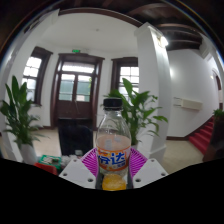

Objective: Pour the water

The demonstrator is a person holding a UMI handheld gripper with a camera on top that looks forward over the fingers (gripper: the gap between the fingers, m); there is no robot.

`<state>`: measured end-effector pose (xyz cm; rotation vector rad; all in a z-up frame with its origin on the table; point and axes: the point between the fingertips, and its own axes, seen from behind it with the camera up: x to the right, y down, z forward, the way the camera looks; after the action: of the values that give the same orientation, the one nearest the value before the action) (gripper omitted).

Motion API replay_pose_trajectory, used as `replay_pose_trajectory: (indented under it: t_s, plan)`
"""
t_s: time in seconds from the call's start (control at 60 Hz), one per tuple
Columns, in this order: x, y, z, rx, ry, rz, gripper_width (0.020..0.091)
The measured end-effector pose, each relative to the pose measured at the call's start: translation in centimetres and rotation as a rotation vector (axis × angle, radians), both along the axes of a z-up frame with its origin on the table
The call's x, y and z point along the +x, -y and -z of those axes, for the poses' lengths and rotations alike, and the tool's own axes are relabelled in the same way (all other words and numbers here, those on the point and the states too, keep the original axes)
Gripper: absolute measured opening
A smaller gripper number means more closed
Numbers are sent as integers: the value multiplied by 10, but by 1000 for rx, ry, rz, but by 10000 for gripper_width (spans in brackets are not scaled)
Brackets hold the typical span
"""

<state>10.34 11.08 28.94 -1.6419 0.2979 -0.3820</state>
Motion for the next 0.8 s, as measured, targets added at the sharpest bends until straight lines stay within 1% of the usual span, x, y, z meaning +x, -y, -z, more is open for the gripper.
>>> replay_pose_trajectory:
  t_s: [0.067, 0.217, 0.367, 0.383, 0.4, 0.417, 0.55, 0.667, 0.7, 0.783, 0.8]
  plan:
    - [27, -1, 29, -38, 7, 42, 365]
    - [70, -11, 108, -101, -39, 82, 364]
    - [86, -15, 162, -141, -57, 68, 361]
    - [86, -11, 167, -146, -63, 68, 347]
    - [87, -13, 161, -109, -54, 66, 385]
    - [88, -13, 161, -96, -56, 66, 376]
    - [87, -9, 161, -65, -94, 65, 378]
    - [90, -7, 160, -44, -104, 59, 406]
    - [90, -6, 161, -41, -109, 61, 445]
    - [92, -4, 160, -29, -127, 68, 503]
    - [93, -2, 160, -28, -129, 69, 533]
